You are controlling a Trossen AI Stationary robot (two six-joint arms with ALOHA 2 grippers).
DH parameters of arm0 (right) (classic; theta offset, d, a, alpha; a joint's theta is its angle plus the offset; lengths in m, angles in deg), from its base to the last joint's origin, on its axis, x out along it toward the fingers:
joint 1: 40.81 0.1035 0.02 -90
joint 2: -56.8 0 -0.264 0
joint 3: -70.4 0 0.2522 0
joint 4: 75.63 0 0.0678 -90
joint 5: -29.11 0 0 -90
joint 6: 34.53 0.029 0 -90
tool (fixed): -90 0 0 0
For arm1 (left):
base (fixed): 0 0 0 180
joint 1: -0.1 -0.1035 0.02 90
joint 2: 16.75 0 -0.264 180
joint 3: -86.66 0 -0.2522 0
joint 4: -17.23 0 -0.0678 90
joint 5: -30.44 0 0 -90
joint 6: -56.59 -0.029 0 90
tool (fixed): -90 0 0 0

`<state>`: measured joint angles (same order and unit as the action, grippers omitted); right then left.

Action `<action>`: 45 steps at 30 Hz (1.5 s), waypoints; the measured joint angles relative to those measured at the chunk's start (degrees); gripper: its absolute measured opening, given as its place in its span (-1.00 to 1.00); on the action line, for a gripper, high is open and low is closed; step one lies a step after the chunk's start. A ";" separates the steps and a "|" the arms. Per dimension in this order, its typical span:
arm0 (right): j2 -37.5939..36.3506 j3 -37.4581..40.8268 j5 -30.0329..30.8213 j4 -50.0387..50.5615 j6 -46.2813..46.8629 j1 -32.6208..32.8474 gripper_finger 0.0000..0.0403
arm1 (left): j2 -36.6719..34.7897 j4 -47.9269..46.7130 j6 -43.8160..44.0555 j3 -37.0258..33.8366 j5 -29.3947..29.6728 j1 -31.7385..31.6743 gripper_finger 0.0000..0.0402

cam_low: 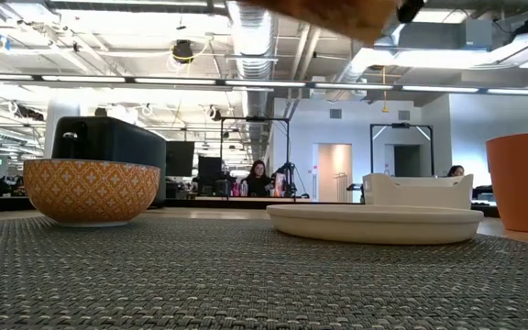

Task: Arrange a breakfast setting
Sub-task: Pour the cereal into the blue bowl

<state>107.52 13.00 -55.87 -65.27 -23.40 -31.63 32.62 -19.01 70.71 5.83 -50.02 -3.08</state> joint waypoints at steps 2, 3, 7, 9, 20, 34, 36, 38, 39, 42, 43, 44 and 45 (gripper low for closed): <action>-0.63 0.00 0.02 -3.18 0.54 -0.73 -0.10 | -0.70 1.24 -1.52 0.02 0.12 0.00 -0.05; -0.81 0.00 0.02 -4.96 0.84 -1.08 -0.10 | -0.74 1.61 -2.21 0.02 0.13 -0.01 -0.05; -1.41 -0.18 0.02 -11.72 1.20 -2.49 -0.10 | -0.70 2.80 -2.53 0.02 0.12 0.00 -0.02; -1.30 -0.96 0.00 -13.61 1.49 -3.28 -0.10 | -0.40 2.16 -3.40 0.02 0.47 -0.02 0.06; 4.49 -6.46 0.05 -25.66 -0.48 -6.38 -0.10 | 2.72 -0.93 -5.45 0.02 5.26 -0.02 0.90; 17.02 -12.59 0.31 -35.10 -1.12 -8.58 -0.09 | 11.15 0.30 -2.89 0.00 0.55 -0.02 0.98; 18.42 -13.13 1.01 -35.84 -1.11 -8.58 -0.09 | 12.14 1.65 -2.82 0.00 0.28 -0.02 0.98; 19.96 -13.92 1.09 -36.67 -1.13 -8.58 -0.09 | 12.75 3.41 -2.27 0.00 -0.52 -0.02 0.98; 20.58 -14.24 1.11 -37.08 -1.11 -8.58 -0.09 | 13.02 4.46 -1.88 0.00 -0.99 -0.02 0.98; 22.49 -15.05 1.19 -39.18 -1.13 -8.58 -0.09 | 14.12 6.78 -1.59 0.00 -1.57 -0.02 0.97; 23.04 -15.18 1.21 -39.94 -1.12 -8.58 -0.09 | 14.48 7.35 -1.63 0.00 -1.53 -0.02 0.97; 23.50 -15.37 1.22 -40.62 -1.11 -8.58 -0.09 | 14.59 8.08 -1.69 0.00 -1.50 -0.02 0.96; 23.77 -15.41 1.22 -41.25 -1.11 -8.58 -0.09 | 14.62 8.56 -1.77 0.00 -1.32 -0.02 0.94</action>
<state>131.30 -2.41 -54.65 -106.52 -24.51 -40.21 47.24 -10.45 68.94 5.83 -51.35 -3.10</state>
